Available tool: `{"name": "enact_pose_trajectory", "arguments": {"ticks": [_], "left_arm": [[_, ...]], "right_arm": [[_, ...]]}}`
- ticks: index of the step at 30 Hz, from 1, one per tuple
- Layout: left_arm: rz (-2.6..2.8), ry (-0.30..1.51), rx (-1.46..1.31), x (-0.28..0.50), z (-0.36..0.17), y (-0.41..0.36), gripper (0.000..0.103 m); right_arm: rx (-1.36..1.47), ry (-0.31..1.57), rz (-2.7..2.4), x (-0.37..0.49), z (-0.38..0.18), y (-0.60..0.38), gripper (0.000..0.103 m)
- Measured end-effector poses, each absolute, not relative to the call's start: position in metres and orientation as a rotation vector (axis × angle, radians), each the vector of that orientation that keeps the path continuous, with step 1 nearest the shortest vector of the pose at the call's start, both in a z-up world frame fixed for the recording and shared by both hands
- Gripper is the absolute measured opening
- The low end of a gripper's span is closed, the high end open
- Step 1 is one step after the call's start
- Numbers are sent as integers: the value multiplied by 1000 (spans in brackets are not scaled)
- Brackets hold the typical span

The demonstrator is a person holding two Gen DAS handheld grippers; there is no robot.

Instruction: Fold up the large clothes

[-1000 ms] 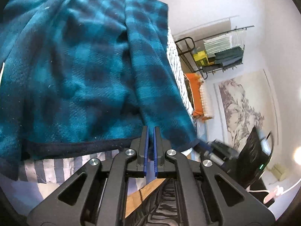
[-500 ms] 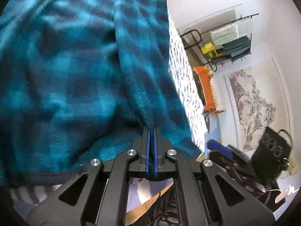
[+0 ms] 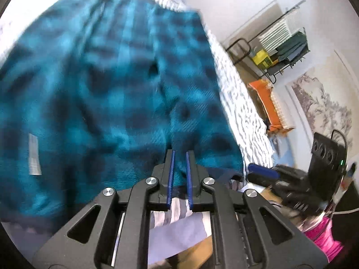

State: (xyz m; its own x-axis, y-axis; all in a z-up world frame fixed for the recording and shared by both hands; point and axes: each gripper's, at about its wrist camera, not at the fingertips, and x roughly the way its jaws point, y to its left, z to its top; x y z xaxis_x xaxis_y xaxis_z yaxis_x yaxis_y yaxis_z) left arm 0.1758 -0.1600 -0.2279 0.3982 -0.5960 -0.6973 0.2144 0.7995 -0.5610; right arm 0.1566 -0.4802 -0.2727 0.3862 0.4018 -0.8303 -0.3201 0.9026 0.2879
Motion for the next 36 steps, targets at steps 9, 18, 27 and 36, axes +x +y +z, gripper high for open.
{"name": "enact_pose_trajectory", "arguments": {"ticks": [9, 18, 27, 36], "left_arm": [[-685, 982, -241, 156, -195, -229, 24], [-677, 1097, -28, 166, -232, -319, 69], [-636, 1093, 98, 174, -261, -316, 23], [-738, 1102, -304, 190, -223, -242, 9]], "right_arm": [[294, 885, 367, 136, -226, -557, 33], [386, 804, 286, 119, -211, -608, 35], [427, 779, 305, 132, -208, -623, 37], [498, 794, 387, 194, -214, -605, 54]]}}
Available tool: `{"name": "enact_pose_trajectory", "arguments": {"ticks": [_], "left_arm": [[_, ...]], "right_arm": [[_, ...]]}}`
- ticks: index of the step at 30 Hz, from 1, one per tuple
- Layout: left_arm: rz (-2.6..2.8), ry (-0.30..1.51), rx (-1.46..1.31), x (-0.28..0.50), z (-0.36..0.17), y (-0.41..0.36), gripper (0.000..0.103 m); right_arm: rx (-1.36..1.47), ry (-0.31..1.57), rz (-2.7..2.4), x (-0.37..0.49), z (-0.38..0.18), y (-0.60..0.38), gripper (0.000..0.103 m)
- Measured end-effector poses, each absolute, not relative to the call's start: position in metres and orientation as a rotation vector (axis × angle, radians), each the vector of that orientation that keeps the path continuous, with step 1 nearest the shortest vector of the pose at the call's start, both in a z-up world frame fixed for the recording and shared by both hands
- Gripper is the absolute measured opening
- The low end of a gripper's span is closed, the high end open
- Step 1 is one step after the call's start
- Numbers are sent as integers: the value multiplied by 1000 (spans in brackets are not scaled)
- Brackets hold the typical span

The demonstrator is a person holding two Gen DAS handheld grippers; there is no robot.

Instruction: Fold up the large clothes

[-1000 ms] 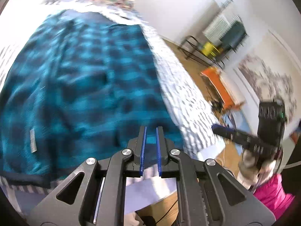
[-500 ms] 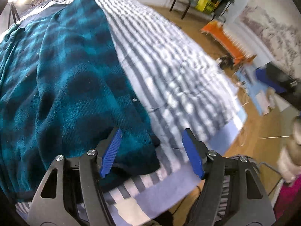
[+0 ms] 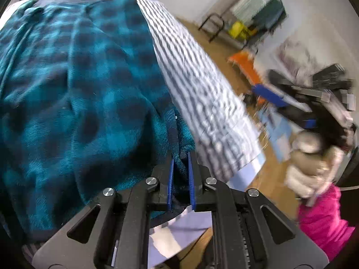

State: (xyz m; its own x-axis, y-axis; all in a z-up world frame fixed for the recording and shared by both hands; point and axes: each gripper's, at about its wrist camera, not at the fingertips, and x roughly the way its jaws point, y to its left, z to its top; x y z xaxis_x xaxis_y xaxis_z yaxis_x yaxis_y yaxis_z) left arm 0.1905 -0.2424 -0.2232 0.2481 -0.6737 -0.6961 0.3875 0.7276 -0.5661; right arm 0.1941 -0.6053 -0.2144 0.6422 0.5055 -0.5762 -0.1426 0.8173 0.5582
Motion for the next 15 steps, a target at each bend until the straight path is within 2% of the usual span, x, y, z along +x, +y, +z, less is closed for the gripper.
{"name": "enact_pose_trajectory", "arguments": {"ticks": [11, 15], "left_arm": [[-776, 1046, -461, 179, -205, -202, 9], [-786, 1043, -504, 181, -204, -195, 9]], "right_arm": [[599, 826, 419, 338, -239, -572, 69], [611, 869, 387, 391, -260, -554, 69]]}}
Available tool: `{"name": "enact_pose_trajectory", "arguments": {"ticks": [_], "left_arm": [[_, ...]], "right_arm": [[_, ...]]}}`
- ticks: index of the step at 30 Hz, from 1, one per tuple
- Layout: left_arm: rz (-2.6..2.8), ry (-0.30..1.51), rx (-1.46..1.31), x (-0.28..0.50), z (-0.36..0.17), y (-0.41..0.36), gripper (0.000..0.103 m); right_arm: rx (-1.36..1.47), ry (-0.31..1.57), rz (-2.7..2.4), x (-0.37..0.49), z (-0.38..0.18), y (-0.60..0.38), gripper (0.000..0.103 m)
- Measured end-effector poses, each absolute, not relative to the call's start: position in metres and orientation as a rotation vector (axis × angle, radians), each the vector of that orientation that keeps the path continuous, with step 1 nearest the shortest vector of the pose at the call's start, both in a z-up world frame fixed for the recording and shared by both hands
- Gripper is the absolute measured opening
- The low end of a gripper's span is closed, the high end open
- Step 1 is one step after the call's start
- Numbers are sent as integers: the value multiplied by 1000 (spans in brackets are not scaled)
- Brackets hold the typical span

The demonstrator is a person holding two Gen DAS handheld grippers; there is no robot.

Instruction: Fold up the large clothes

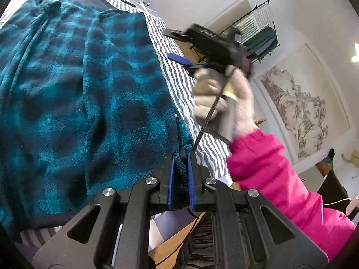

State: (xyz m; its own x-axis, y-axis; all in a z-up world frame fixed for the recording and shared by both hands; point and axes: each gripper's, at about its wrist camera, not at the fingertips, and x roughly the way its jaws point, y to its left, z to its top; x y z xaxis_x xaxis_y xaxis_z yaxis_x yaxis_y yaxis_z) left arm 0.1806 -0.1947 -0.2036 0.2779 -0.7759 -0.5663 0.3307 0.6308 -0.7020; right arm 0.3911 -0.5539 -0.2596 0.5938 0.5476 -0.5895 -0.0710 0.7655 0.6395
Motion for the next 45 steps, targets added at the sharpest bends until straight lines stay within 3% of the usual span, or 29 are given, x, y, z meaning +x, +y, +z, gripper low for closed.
{"name": "enact_pose_trajectory", "arguments": {"ticks": [6, 7, 11, 13, 28, 36, 43, 45], "left_arm": [[-796, 1039, -552, 183, -208, -183, 9], [-794, 1038, -561, 184, -208, -180, 9], [-788, 1032, -600, 187, -214, -168, 9], [-788, 1027, -631, 187, -217, -161, 9], [-682, 998, -907, 165, -250, -67, 9], [-609, 1047, -932, 164, -280, -48, 9], [-601, 1055, -920, 166, -281, -52, 9], [-598, 1054, -906, 165, -279, -55, 9]], "right_arm": [[628, 930, 354, 438, -290, -536, 64], [629, 940, 351, 441, -293, -534, 57], [594, 1018, 320, 460, -307, -515, 13], [546, 1032, 289, 460, -301, -506, 7], [37, 960, 233, 458, -209, -362, 3], [-369, 1020, 282, 459, -264, -226, 3], [-372, 1045, 314, 463, -286, -227, 3], [-351, 1040, 365, 463, -282, -233, 10]]}}
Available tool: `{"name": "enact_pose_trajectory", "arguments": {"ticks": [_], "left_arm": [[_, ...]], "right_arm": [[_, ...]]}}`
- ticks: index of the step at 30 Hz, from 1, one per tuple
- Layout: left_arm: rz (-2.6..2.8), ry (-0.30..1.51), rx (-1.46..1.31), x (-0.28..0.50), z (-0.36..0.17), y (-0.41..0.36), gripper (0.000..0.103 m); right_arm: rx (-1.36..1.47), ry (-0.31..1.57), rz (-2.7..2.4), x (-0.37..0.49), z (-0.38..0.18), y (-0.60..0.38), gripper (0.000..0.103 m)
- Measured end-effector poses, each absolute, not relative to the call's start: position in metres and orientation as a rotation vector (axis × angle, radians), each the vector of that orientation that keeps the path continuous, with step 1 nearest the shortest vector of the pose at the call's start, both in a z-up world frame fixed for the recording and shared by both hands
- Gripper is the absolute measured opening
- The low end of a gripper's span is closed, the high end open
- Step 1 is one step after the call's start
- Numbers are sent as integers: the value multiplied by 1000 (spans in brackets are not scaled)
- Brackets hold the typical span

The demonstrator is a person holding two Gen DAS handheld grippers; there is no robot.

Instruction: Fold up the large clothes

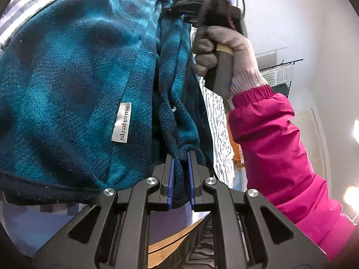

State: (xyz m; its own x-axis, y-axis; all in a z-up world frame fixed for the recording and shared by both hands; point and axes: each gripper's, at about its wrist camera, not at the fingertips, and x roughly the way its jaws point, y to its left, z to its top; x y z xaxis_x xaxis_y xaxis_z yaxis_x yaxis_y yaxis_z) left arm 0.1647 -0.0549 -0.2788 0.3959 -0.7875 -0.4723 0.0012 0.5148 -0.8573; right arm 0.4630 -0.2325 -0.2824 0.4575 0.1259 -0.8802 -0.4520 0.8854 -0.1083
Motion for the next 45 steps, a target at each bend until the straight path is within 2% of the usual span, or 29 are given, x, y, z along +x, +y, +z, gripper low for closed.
{"name": "enact_pose_trajectory", "arguments": {"ticks": [1, 2, 3, 7, 13, 17, 24, 27, 34, 39, 45], "left_arm": [[-596, 1052, -898, 166, -276, -53, 9], [-591, 1052, -891, 166, -276, -55, 9], [-587, 1051, -884, 165, -275, -56, 9], [-571, 1045, -865, 164, -270, -59, 9], [-552, 1047, -804, 163, -265, -68, 9], [-530, 1042, -732, 166, -255, -83, 9], [-524, 1048, -676, 164, -240, -95, 9], [-528, 1050, -649, 162, -226, -89, 10], [-602, 989, -536, 146, -171, -72, 11], [-615, 924, -436, 174, -139, -70, 11], [-641, 926, -325, 227, -158, -84, 11]], "right_arm": [[-311, 1032, 405, 461, -277, -239, 15], [-269, 1031, 431, 461, -273, -244, 27], [-216, 1028, 460, 460, -267, -251, 29], [1, 979, 542, 442, -234, -300, 29], [93, 952, 546, 390, -213, -350, 29], [133, 989, 579, 349, -230, -359, 29], [134, 1147, 617, 294, -296, -345, 30], [124, 1140, 634, 281, -295, -342, 30], [172, 1001, 666, 288, -224, -377, 30], [177, 886, 598, 320, -181, -394, 34], [162, 828, 536, 388, -159, -381, 33]]}}
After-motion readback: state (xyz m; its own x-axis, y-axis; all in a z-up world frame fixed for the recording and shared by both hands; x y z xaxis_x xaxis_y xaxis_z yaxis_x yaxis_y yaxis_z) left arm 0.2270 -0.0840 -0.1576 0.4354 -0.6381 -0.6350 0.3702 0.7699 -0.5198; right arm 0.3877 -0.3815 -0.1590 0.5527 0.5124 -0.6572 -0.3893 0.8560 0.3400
